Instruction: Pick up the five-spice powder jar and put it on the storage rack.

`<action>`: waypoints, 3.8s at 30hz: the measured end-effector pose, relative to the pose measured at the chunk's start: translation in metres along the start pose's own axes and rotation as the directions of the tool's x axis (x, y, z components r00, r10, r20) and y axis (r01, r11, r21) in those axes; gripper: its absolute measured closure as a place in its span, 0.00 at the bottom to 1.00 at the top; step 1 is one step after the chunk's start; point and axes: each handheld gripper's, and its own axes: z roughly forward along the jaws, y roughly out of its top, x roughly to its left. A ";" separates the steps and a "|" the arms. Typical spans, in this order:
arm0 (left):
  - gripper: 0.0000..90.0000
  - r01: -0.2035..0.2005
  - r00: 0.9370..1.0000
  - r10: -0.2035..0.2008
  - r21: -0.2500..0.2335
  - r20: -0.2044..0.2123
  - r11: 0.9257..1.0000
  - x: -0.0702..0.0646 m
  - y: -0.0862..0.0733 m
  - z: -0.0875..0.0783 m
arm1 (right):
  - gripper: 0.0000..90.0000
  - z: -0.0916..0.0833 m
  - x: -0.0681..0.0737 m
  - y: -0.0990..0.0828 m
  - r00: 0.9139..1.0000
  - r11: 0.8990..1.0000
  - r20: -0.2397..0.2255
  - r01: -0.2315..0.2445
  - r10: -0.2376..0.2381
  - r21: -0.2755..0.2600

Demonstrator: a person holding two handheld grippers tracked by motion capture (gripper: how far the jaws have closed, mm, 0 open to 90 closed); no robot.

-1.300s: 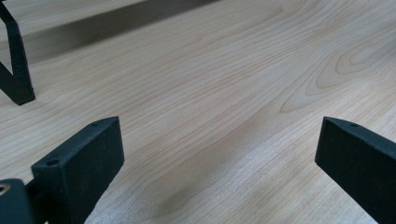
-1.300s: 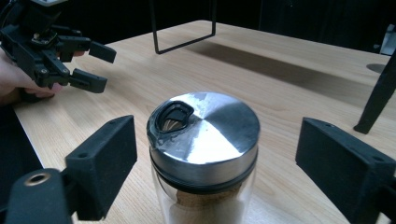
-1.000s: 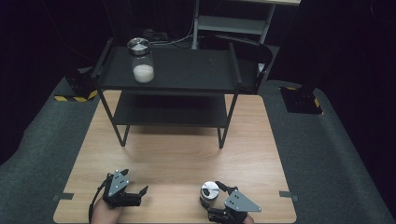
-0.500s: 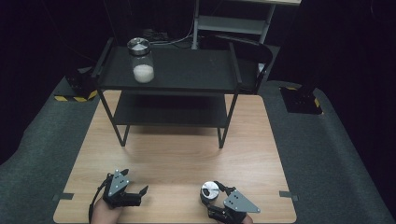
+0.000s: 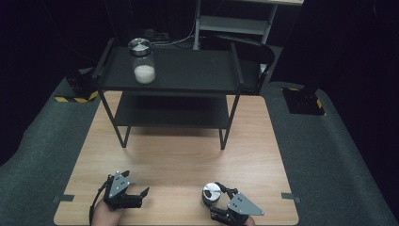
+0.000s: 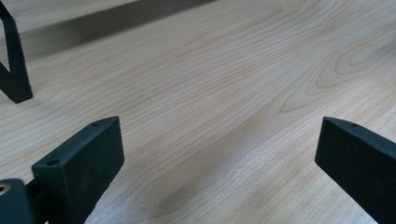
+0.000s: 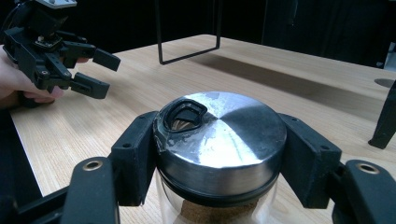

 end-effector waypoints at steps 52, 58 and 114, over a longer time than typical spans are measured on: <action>0.02 0.010 1.000 -0.010 -0.015 0.009 1.000 0.003 -0.003 -0.002 | 0.39 -0.018 -0.002 0.040 0.994 0.998 0.102 -0.021 0.028 -0.063; 0.02 0.001 1.000 -0.001 -0.009 0.006 1.000 0.001 -0.002 -0.002 | 0.39 -0.018 -0.010 0.060 0.995 0.995 0.086 -0.050 0.058 -0.086; 0.02 0.043 0.999 -0.042 -0.010 0.032 0.999 0.009 -0.003 -0.002 | 0.39 0.016 -0.029 0.246 0.990 0.983 0.136 0.063 -0.040 -0.172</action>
